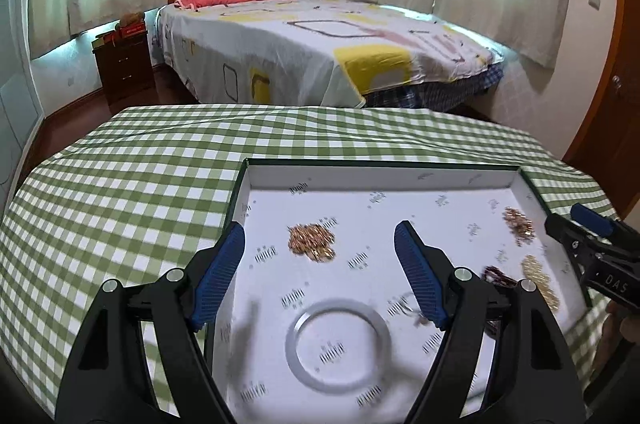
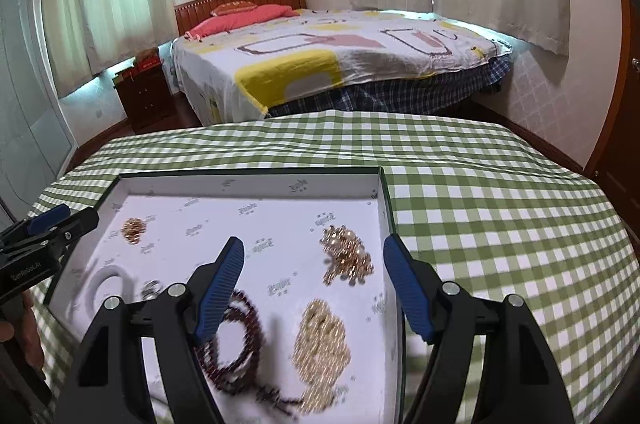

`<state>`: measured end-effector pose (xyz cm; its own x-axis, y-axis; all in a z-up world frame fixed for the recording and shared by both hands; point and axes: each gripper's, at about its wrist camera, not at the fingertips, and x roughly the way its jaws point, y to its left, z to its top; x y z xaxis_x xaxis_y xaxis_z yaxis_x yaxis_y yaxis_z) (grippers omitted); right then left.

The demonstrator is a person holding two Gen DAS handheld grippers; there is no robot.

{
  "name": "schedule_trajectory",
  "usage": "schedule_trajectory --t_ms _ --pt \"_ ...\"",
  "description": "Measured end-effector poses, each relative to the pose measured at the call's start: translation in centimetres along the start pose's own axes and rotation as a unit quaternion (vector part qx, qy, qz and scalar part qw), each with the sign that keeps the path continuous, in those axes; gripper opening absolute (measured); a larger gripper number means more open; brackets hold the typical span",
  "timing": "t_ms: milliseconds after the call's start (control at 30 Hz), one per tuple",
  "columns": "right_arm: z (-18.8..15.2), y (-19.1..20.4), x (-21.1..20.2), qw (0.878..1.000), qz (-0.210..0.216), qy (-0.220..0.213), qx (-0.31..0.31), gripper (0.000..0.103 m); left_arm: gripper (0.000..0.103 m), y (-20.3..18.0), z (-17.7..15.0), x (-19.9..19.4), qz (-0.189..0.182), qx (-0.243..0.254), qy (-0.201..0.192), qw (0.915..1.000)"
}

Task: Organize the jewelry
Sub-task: 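Withdraw both tools from the box toward the remaining jewelry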

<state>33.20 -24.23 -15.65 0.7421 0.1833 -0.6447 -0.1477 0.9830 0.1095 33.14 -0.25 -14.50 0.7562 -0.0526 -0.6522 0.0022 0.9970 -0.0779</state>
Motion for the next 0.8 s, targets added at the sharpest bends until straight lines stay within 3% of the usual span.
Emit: schedule_trajectory --t_ms 300,567,800 --pt "-3.1 1.3 -4.6 1.0 0.003 -0.014 0.001 0.07 0.075 -0.9 -2.6 -5.0 -0.008 0.003 -0.023 0.9997" --pt "-6.2 2.1 -7.5 1.0 0.007 -0.013 0.0 0.069 0.075 -0.7 -5.9 -8.1 -0.011 -0.013 -0.017 0.9997" --pt "-8.8 2.5 -9.1 1.0 0.011 -0.009 -0.002 0.06 0.075 -0.2 -8.6 -10.1 -0.006 -0.014 -0.009 0.9998"
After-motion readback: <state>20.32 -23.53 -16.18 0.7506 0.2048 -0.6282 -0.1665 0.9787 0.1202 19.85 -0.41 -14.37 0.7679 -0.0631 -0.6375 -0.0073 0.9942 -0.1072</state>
